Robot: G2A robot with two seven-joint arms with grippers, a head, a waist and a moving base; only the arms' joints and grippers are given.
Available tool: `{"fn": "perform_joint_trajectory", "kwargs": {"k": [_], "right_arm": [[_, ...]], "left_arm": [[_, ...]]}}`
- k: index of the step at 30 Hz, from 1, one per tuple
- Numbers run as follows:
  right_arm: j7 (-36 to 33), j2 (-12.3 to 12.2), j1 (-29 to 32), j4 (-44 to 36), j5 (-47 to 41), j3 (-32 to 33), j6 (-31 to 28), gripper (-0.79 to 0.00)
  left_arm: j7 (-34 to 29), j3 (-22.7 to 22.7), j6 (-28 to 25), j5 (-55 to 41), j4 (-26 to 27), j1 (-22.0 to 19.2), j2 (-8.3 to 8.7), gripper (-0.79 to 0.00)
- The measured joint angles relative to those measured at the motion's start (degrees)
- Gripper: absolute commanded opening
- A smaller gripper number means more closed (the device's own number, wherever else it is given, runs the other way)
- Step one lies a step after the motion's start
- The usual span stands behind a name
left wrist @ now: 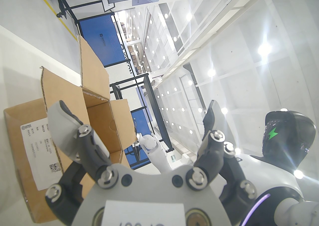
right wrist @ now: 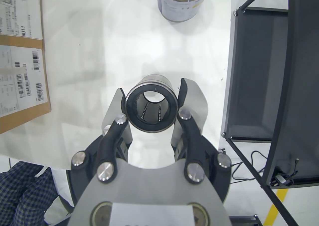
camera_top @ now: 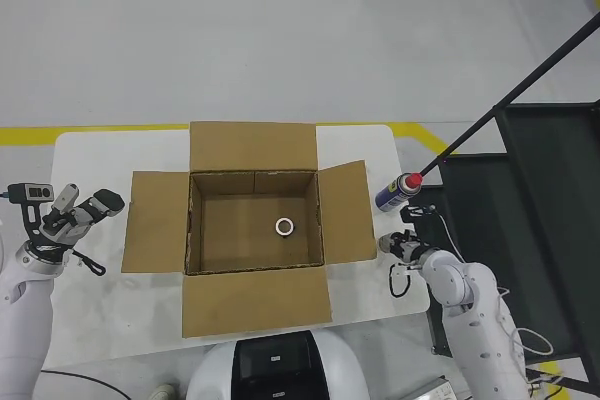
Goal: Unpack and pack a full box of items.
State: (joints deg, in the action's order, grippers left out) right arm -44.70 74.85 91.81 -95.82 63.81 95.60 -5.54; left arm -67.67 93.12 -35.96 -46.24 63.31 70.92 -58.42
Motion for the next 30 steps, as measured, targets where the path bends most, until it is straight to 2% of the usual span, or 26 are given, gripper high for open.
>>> {"fn": "perform_joint_trajectory", "kwargs": {"k": [8,9,10,11,12,13,24,30], "right_arm": [[-0.9,-0.3,-2.2,3.3,1.4,-1.0,1.5,-0.785],[-0.9,-0.3,-2.4,3.5,1.4,-1.1,1.5,-0.73],[-1.0,-0.4,-2.6,3.8,1.4,-1.2,1.6,-0.668],[-1.0,-0.4,-2.8,3.9,1.4,-1.4,1.6,-0.57],[-1.0,-0.4,-3.0,4.1,1.4,-1.5,1.6,-0.394],[-1.1,-0.5,-3.1,4.2,1.4,-1.6,1.6,0.0],[-1.4,-0.9,-3.3,4.0,0.7,-2.1,1.9,0.0],[-0.2,-1.1,1.6,-3.4,-2.9,0.1,1.4,0.0]], "left_arm": [[0.0,0.0,0.0,0.0,0.0,0.0,0.0,0.0],[0.0,0.0,0.0,0.0,0.0,0.0,0.0,0.0],[0.0,0.0,0.0,0.0,0.0,0.0,0.0,0.0],[0.0,0.0,0.0,0.0,0.0,0.0,0.0,0.0],[0.0,0.0,0.0,0.0,0.0,0.0,0.0,0.0],[0.0,0.0,0.0,0.0,0.0,0.0,0.0,0.0],[0.0,0.0,0.0,0.0,0.0,0.0,0.0,0.0],[0.0,0.0,0.0,0.0,0.0,0.0,0.0,0.0]]}}
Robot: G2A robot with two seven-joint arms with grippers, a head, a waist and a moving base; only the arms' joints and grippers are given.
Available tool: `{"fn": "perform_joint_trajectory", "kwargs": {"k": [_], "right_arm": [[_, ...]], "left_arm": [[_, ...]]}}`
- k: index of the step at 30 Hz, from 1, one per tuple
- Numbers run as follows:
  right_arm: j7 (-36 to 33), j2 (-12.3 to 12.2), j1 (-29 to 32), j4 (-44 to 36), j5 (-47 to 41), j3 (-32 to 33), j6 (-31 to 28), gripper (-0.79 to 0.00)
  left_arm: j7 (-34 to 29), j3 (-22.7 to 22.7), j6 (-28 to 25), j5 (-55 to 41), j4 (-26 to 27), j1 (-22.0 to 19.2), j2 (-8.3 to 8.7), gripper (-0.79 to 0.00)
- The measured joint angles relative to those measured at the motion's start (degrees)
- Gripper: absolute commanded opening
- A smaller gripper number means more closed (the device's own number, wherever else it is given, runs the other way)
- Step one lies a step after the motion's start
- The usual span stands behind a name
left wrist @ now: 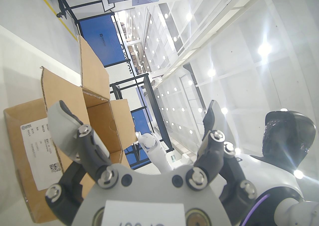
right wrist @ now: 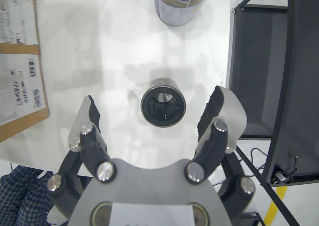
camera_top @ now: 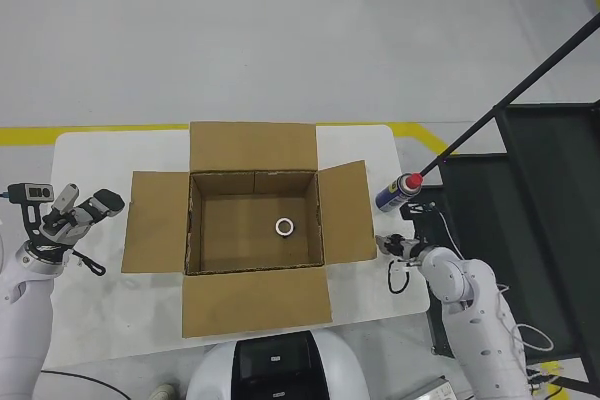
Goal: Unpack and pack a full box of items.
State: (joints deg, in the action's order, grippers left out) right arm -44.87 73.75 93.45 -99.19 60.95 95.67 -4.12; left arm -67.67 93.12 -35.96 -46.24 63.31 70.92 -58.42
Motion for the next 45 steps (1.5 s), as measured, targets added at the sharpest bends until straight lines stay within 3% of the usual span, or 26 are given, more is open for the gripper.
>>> {"fn": "perform_joint_trajectory", "kwargs": {"k": [11,19,25,30,38,45], "right_arm": [[5.2,-0.4,13.4,-21.2,-7.2,6.8,-3.3,0.0],[7.3,-0.8,13.5,-31.1,-8.6,6.0,-8.1,0.0],[1.6,-1.5,6.9,-35.5,-5.7,0.0,-12.7,0.0],[-4.5,-1.6,-1.5,-34.1,-4.7,-10.6,-13.2,0.0],[-11.3,-0.1,-16.4,-21.6,0.3,-30.3,-7.7,0.0],[-13.5,1.6,-25.2,-10.0,4.2,-39.4,-0.4,0.0]], "left_arm": [[0.0,0.0,0.0,0.0,0.0,0.0,0.0,0.0],[0.0,0.0,0.0,0.0,0.0,0.0,0.0,0.0],[0.0,0.0,0.0,0.0,0.0,0.0,0.0,0.0],[0.0,0.0,0.0,0.0,0.0,0.0,0.0,0.0],[0.0,0.0,0.0,0.0,0.0,0.0,0.0,0.0],[0.0,0.0,0.0,0.0,0.0,0.0,0.0,0.0]]}}
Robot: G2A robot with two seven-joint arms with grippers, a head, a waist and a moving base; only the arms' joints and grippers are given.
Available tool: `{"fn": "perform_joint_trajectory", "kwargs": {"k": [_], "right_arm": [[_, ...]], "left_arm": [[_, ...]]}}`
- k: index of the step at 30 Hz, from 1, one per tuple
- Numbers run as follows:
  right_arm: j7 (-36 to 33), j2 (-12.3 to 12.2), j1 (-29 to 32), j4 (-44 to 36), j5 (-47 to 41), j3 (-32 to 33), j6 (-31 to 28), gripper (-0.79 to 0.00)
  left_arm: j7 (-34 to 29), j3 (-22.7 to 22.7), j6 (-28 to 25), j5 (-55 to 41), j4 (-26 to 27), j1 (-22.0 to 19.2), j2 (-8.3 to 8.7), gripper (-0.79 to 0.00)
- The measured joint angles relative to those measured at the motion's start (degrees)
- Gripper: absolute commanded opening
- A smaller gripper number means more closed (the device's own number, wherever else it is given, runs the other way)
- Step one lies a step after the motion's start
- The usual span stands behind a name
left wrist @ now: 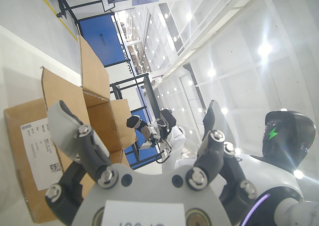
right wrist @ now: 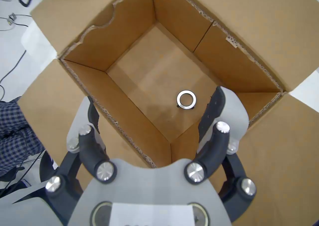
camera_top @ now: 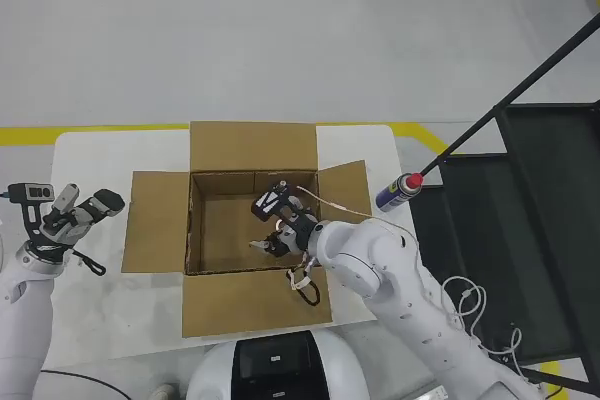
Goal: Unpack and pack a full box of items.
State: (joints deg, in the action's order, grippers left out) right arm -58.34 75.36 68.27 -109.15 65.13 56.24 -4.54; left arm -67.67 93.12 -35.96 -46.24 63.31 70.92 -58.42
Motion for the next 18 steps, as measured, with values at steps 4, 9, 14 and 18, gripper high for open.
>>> {"fn": "perform_joint_trajectory", "kwargs": {"k": [4,9,14,18], "right_arm": [[-1.9,0.8,-3.1,5.0,0.7,-2.4,3.2,0.0],[-2.9,1.3,-5.0,8.2,-0.5,-3.9,4.2,0.0],[-2.9,1.3,-4.9,8.1,-0.5,-3.9,4.2,0.0],[-2.9,1.3,-4.9,8.1,-0.5,-3.9,4.2,0.0]], "left_arm": [[0.0,0.0,0.0,0.0,0.0,0.0,0.0,0.0],[0.0,0.0,0.0,0.0,0.0,0.0,0.0,0.0],[0.0,0.0,0.0,0.0,0.0,0.0,0.0,0.0],[0.0,0.0,0.0,0.0,0.0,0.0,0.0,0.0]]}}
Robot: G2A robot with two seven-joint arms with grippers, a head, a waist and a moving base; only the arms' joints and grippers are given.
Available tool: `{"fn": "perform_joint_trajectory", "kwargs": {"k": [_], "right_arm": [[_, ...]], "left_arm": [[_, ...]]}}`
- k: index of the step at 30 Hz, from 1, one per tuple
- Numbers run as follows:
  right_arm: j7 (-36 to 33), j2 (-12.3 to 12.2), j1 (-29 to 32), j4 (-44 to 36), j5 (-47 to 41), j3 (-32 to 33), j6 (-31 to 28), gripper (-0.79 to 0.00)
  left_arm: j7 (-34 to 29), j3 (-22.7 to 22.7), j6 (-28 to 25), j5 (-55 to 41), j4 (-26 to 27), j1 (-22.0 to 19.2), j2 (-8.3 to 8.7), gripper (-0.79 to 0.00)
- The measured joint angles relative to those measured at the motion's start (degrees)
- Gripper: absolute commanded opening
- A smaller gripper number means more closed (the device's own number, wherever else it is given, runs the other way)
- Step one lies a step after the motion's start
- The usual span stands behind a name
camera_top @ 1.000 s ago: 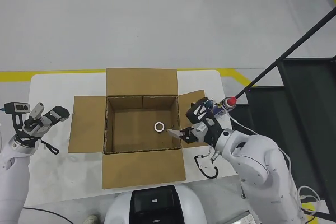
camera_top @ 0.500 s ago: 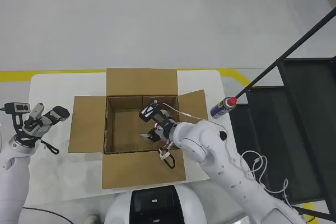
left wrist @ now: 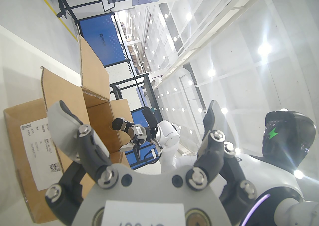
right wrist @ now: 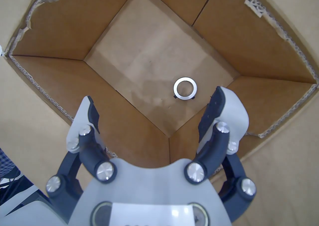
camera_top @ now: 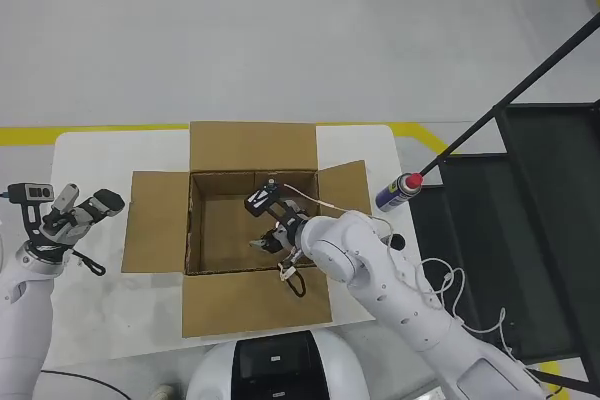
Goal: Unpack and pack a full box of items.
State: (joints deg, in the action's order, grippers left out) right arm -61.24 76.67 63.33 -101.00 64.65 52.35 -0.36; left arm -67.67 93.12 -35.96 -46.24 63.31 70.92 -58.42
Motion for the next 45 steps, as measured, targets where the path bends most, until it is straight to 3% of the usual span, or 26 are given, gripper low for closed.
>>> {"fn": "perform_joint_trajectory", "kwargs": {"k": [45], "right_arm": [[1.3,0.0,0.5,1.1,0.7,0.1,-0.1,0.0]], "left_arm": [[0.0,0.0,0.0,0.0,0.0,0.0,0.0,0.0]]}}
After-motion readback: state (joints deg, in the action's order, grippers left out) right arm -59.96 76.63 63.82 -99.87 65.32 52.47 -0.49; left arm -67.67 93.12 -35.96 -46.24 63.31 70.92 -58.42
